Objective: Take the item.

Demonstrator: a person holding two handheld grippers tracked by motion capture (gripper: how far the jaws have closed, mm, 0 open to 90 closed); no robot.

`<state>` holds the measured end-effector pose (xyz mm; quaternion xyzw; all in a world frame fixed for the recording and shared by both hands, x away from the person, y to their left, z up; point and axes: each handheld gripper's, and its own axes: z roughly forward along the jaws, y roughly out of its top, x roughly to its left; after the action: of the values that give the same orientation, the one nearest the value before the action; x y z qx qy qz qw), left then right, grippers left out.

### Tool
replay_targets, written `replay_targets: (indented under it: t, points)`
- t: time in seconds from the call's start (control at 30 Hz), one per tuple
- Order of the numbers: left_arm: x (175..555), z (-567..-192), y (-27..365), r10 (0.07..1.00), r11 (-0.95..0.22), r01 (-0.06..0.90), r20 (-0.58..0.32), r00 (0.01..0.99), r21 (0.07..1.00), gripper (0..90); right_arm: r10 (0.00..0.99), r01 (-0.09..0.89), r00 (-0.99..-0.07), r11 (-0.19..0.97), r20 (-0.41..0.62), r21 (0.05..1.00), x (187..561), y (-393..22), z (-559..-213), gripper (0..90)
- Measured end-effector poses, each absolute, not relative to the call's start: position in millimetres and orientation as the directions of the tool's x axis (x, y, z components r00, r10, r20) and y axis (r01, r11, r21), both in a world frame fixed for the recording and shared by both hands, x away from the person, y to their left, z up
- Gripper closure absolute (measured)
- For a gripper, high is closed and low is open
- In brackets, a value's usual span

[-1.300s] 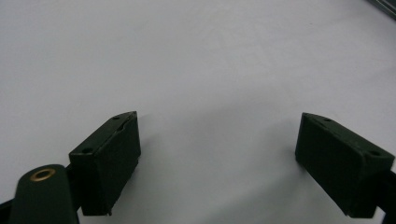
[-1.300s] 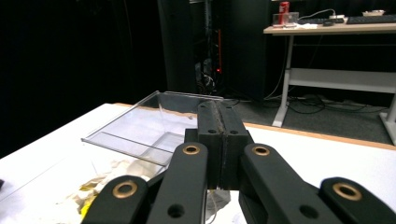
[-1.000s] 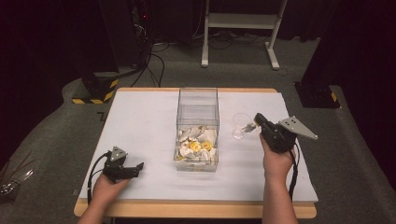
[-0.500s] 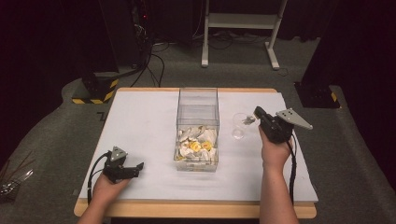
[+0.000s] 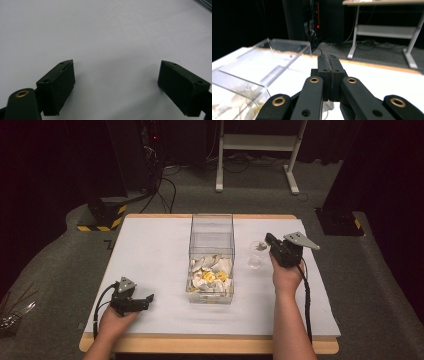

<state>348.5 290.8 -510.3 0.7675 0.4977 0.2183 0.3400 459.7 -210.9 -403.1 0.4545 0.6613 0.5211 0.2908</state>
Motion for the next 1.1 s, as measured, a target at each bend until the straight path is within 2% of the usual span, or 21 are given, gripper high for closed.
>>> replay_targets:
  t: [0.07,0.13,0.17,0.23,0.3,0.47,0.53,0.77,0.8,1.1]
  points:
    - [348.4,-510.3,290.8,0.912,-0.274,0.616,-0.003,0.409,0.739,14.4,0.904,0.316,-0.417,0.053,0.089,0.947,463.0,-209.5,-408.2,89.5]
    - [348.4,-510.2,290.7,0.913,-0.275,0.616,-0.002,0.409,0.738,14.4,0.902,0.336,-0.421,0.058,0.095,0.940,466.7,-207.8,-412.9,83.9]
    - [348.4,-510.2,290.7,0.913,-0.275,0.616,-0.002,0.409,0.738,14.4,0.902,0.336,-0.421,0.058,0.095,0.940,466.7,-207.8,-412.9,83.9]
    - [348.3,-510.2,290.6,0.913,-0.275,0.616,-0.002,0.409,0.738,14.4,0.898,0.362,-0.427,0.063,0.105,0.930,471.3,-205.4,-417.9,76.9]
    - [348.3,-510.2,290.6,0.912,-0.275,0.616,-0.001,0.409,0.738,14.4,0.897,0.369,-0.430,0.068,0.105,0.927,471.8,-204.2,-419.1,75.2]
    - [348.3,-510.2,290.6,0.912,-0.276,0.616,0.000,0.409,0.738,14.4,0.891,0.366,-0.441,0.072,0.105,0.928,469.8,-202.6,-417.9,71.0]
    - [348.3,-510.2,290.6,0.912,-0.276,0.616,-0.001,0.409,0.738,14.4,0.888,0.369,-0.448,0.079,0.103,0.926,468.2,-200.9,-416.8,65.8]
    - [348.4,-510.2,290.7,0.912,-0.275,0.616,-0.002,0.409,0.738,14.4,0.883,0.380,-0.458,0.088,0.105,0.921,463.9,-199.3,-416.5,56.4]
    - [348.4,-510.2,290.7,0.912,-0.275,0.616,-0.002,0.409,0.738,14.4,0.885,0.385,-0.454,0.087,0.106,0.919,462.0,-199.2,-416.9,52.3]
    - [348.3,-510.2,290.3,0.913,-0.276,0.616,0.002,0.408,0.738,14.3,0.892,0.391,-0.445,0.112,0.082,0.914,453.8,-197.2,-418.3,40.5]
